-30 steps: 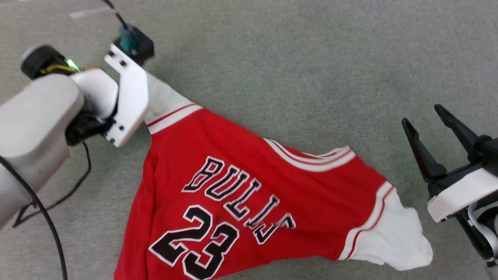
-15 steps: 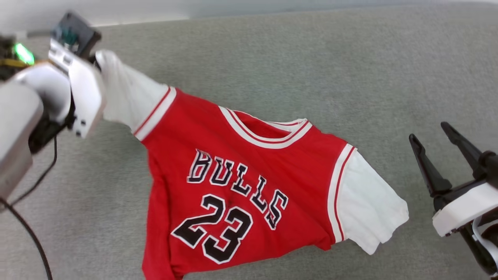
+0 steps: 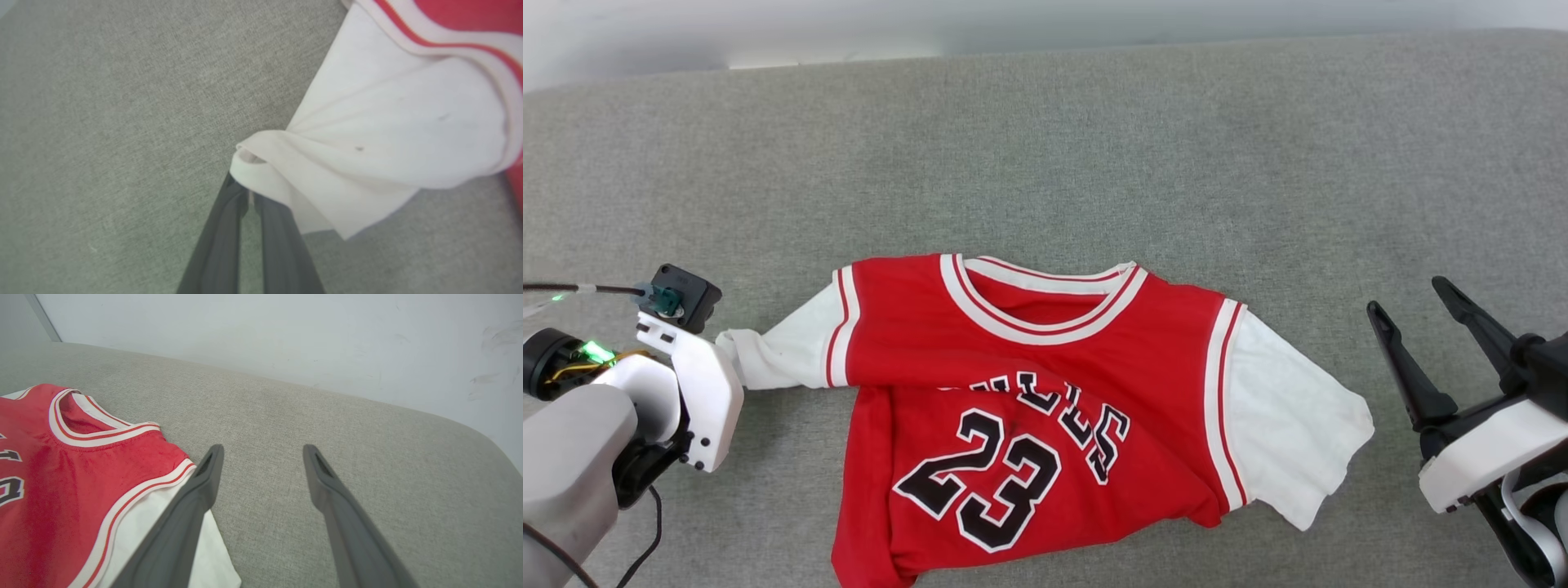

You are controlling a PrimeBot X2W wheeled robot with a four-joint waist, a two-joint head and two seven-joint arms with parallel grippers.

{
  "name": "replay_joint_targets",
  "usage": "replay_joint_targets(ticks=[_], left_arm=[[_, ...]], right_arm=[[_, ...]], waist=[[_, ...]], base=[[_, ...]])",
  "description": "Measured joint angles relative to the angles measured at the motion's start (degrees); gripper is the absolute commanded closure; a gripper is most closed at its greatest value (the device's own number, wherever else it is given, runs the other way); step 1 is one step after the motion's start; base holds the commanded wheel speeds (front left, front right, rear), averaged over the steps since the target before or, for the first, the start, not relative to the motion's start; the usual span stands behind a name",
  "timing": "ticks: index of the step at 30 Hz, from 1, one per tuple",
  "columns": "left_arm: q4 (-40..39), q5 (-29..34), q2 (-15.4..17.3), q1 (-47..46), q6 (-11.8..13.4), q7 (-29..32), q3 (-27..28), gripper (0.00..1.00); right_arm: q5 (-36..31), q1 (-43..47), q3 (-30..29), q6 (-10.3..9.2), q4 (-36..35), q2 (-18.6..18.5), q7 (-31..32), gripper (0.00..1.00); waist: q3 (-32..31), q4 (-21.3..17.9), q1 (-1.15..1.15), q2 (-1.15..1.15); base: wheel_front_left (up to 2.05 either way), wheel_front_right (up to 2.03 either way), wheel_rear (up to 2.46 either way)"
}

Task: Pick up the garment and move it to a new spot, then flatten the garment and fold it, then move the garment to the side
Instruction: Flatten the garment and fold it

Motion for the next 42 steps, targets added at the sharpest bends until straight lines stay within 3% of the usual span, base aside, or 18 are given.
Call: replay_joint_targets(ticks=[1,2,3,4,10,16,20,32,42], left_arm=[[0.1,-0.5,-0.1,0.2,-0.2,0.2,0.1,1.0],[0.3,-0.5,-0.1,0.2,-0.2,0.2,0.1,0.75],[0.3,-0.7,-0.1,0.3,-0.2,0.7,0.1,0.07],[0.3,-0.8,0.1,0.2,-0.2,0.7,0.2,0.0],[-1.8,1.6,3.9,-4.4,0.1,3.3,0.2,0.0],[-8.8,5.6,8.1,-12.4,1.0,7.8,0.7,0.0],[-15.4,3.7,7.9,-14.7,0.0,12.1,1.4,0.0],[-33.8,-2.5,6.0,-12.3,-2.5,28.7,-3.6,0.0],[-32.8,-1.2,3.5,-5.5,-3.0,36.3,-5.1,0.0]], right_arm=[[0.0,0.1,-0.1,0.0,0.1,0.0,0.0,0.0],[0.0,0.3,-0.1,0.0,0.1,0.0,0.2,0.0],[0.0,0.6,-0.2,0.0,0.1,0.0,0.3,0.0],[0.0,0.8,-0.2,0.0,0.1,0.0,0.4,0.0],[0.2,1.4,-0.4,0.0,0.2,0.2,0.3,0.0],[0.0,1.5,-0.2,0.0,0.2,0.7,-0.6,0.0],[-0.2,1.5,0.1,0.0,0.1,1.0,-0.8,0.0],[-0.5,1.4,-0.1,0.0,-0.3,1.1,-1.1,0.0],[-0.5,-0.3,0.2,0.0,-0.3,1.6,-1.3,0.0]], waist=[[-0.2,0.0,0.0,0.0],[-0.5,0.1,0.0,0.0],[-0.7,0.1,0.0,0.0],[-1.0,0.2,0.0,0.0],[-2.7,1.0,0.0,0.0],[-3.7,1.0,0.0,0.0],[-3.9,0.5,0.0,0.0],[-2.9,-1.6,0.0,0.0],[0.4,-2.8,0.0,0.0]], base=[[0.0,0.0,0.0],[0.0,0.0,0.0],[0.0,0.0,0.0],[0.0,0.0,0.0],[0.0,0.0,0.0],[0.0,0.0,0.0],[0.0,0.0,0.0],[0.0,0.0,0.0],[0.0,0.0,0.0]])
